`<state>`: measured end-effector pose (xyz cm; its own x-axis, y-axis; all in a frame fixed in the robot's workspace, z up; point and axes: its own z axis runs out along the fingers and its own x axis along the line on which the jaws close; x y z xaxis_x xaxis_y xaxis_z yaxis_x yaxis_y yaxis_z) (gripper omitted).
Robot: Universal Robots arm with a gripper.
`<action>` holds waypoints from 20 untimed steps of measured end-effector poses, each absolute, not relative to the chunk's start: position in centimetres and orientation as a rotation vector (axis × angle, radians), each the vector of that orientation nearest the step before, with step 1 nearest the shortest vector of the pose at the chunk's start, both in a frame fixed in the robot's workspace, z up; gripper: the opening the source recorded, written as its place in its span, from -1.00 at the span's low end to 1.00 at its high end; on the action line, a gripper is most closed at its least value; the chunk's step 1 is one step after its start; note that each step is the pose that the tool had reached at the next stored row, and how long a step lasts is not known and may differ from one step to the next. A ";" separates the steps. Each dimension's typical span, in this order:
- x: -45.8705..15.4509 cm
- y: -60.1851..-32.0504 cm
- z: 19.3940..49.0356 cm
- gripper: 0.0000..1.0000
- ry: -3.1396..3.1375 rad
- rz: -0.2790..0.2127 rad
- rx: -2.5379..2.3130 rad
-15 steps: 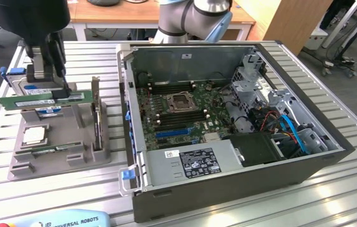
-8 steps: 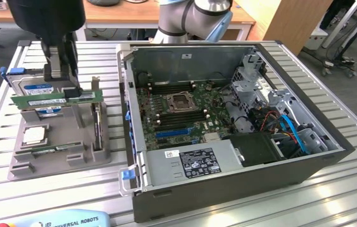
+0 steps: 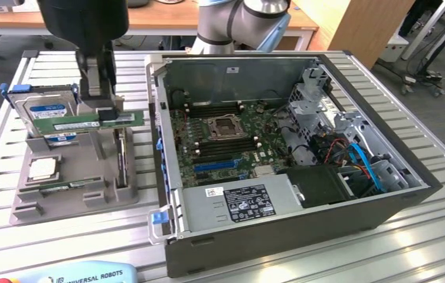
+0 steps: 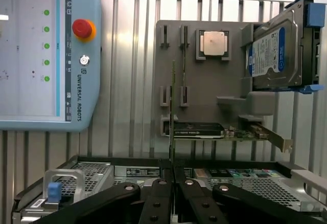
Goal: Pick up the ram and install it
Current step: 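Pick up the ram and move it above insertion slot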
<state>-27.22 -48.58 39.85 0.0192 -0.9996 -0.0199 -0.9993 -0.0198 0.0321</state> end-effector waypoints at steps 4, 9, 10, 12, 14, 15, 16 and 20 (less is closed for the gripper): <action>-26.1 -48.6 39.8 -0.76 -2.193 -0.058 2.236; -24.6 -48.6 39.8 -0.76 -2.193 -0.057 2.236; -24.3 -48.6 39.8 -0.76 -2.193 -0.058 2.236; -23.7 -48.6 39.8 -0.76 -2.193 -0.057 2.236; -23.1 -48.6 39.8 -0.76 -2.193 -0.058 2.236; -22.8 -48.6 39.8 -0.76 -2.193 -0.058 2.236; -22.4 -48.6 39.8 -0.76 -2.193 -0.057 2.236; -21.2 -48.6 39.8 -0.76 -2.193 -0.057 2.236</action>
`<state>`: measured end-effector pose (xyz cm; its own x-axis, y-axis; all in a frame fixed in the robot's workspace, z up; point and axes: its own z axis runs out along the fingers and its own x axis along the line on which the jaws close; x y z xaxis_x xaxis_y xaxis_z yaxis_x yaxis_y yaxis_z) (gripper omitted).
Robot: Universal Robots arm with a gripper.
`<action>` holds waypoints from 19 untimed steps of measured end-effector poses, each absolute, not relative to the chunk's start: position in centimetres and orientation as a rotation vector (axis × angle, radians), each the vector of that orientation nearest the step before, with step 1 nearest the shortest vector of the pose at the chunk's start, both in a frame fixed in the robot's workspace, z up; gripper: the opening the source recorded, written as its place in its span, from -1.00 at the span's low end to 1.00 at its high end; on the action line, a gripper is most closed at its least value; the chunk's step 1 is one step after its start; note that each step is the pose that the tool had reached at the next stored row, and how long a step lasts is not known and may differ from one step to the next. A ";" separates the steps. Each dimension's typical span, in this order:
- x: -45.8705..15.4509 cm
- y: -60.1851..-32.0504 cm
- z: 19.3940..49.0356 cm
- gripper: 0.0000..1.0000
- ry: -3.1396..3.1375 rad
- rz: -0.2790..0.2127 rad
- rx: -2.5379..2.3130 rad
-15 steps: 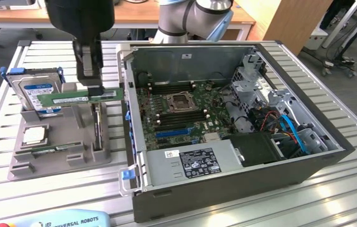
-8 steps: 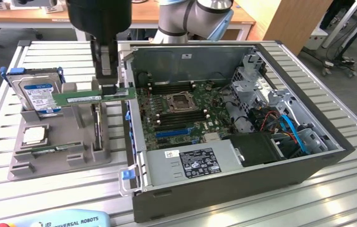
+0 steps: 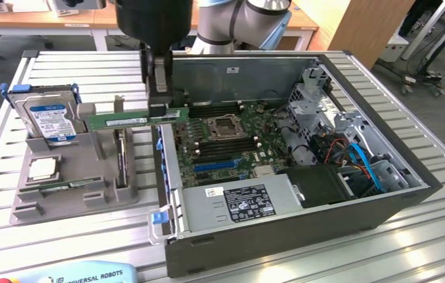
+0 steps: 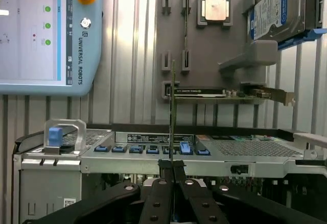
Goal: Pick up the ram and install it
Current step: 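Pick up the ram and move it above insertion slot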
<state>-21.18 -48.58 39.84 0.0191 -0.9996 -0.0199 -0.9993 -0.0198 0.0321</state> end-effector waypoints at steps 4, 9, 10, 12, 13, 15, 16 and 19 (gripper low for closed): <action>-20.0 -48.6 39.8 -0.76 -2.193 -0.057 2.236; -18.6 -48.6 39.8 -0.76 -2.193 -0.058 2.236; -18.3 -48.6 39.8 -0.76 -2.193 -0.058 2.236; -17.8 -48.6 39.8 -0.76 -2.193 -0.057 2.236; -17.5 -48.6 39.8 -0.76 -2.193 -0.057 2.236; -16.9 -48.6 39.8 -0.76 -2.193 -0.057 2.236; -16.6 -48.6 39.8 -0.76 -2.193 -0.058 2.236; -15.8 -48.6 39.8 -0.76 -2.193 -0.057 2.236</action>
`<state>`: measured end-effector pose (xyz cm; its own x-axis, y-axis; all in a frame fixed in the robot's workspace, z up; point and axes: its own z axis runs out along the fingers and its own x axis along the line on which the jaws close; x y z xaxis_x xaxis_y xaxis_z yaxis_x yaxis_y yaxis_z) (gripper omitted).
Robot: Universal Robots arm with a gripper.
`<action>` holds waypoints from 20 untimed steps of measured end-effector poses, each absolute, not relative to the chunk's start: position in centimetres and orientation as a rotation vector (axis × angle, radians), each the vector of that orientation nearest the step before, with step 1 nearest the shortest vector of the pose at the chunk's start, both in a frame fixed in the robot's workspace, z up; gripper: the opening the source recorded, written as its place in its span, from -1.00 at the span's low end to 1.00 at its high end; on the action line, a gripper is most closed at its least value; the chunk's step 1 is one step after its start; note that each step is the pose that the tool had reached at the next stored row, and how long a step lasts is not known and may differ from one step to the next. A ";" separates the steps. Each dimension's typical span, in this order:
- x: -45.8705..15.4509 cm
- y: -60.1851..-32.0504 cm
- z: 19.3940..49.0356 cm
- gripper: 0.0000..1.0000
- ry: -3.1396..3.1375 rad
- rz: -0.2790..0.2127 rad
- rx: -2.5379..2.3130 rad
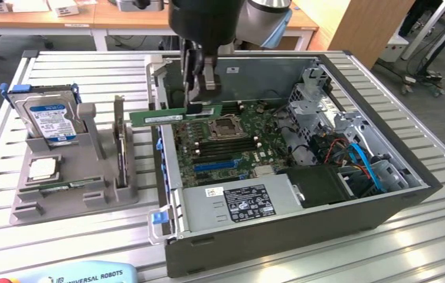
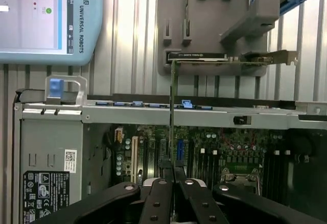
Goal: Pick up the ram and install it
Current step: 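Pick up the ram and move it above insertion slot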
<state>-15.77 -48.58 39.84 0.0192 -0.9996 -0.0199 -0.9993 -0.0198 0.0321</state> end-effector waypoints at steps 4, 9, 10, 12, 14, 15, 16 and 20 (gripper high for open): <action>-14.6 -48.6 39.8 -0.76 -2.193 -0.057 2.236; -13.1 -48.6 39.8 -0.76 -2.193 -0.057 2.236; -12.8 -48.6 39.8 -0.76 -2.193 -0.057 2.236; -12.3 -48.6 39.8 -0.76 -2.193 -0.057 2.236; -11.7 -48.6 39.8 -0.76 -2.193 -0.058 2.236; -11.4 -48.6 39.8 -0.76 -2.193 -0.058 2.236; -11.1 -48.6 39.8 -0.76 -2.193 -0.058 2.236; -10.0 -48.6 39.8 -0.76 -2.193 -0.058 2.236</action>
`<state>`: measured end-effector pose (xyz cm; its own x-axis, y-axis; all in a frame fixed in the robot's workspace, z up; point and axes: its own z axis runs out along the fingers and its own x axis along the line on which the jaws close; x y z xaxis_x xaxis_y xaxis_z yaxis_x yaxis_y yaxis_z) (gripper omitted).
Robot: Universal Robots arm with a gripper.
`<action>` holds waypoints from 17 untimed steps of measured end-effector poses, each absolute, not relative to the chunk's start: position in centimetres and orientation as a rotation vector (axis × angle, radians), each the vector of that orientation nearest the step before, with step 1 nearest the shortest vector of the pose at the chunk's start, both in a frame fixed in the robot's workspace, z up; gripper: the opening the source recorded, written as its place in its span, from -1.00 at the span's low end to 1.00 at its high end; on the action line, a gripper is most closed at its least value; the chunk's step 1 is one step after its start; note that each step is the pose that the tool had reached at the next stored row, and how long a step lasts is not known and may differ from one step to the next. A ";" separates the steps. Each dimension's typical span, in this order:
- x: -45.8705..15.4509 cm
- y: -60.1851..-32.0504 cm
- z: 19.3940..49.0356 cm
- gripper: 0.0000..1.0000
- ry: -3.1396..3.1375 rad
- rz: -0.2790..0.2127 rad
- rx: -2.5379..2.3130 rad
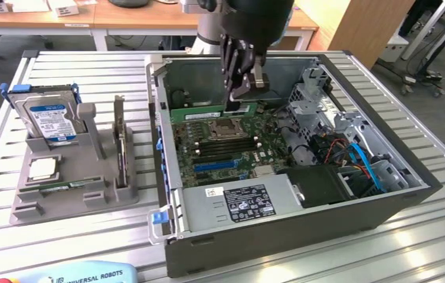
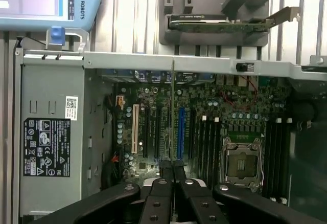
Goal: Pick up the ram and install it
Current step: 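Pick up the ram and move it above insertion slot, then insert the ram into the slot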
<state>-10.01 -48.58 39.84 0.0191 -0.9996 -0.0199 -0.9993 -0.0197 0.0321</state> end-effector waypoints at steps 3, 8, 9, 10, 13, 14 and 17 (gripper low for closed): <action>-9.1 -48.6 39.8 -0.76 -2.193 -0.058 2.236; -7.8 -48.6 39.8 -0.76 -2.193 -0.058 2.236; -7.5 -48.6 39.8 -0.76 -2.193 -0.058 2.236; -7.2 -48.6 39.8 -0.76 -2.193 -0.058 2.236; -6.4 -48.6 39.8 -0.76 -2.193 -0.057 2.236; -6.1 -48.6 39.8 -0.76 -2.193 -0.057 2.236; -5.4 -48.6 39.8 -0.76 -2.193 -0.058 2.236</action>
<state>-5.39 -48.59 39.84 0.0192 -0.9996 -0.0199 -0.9993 -0.0198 0.0322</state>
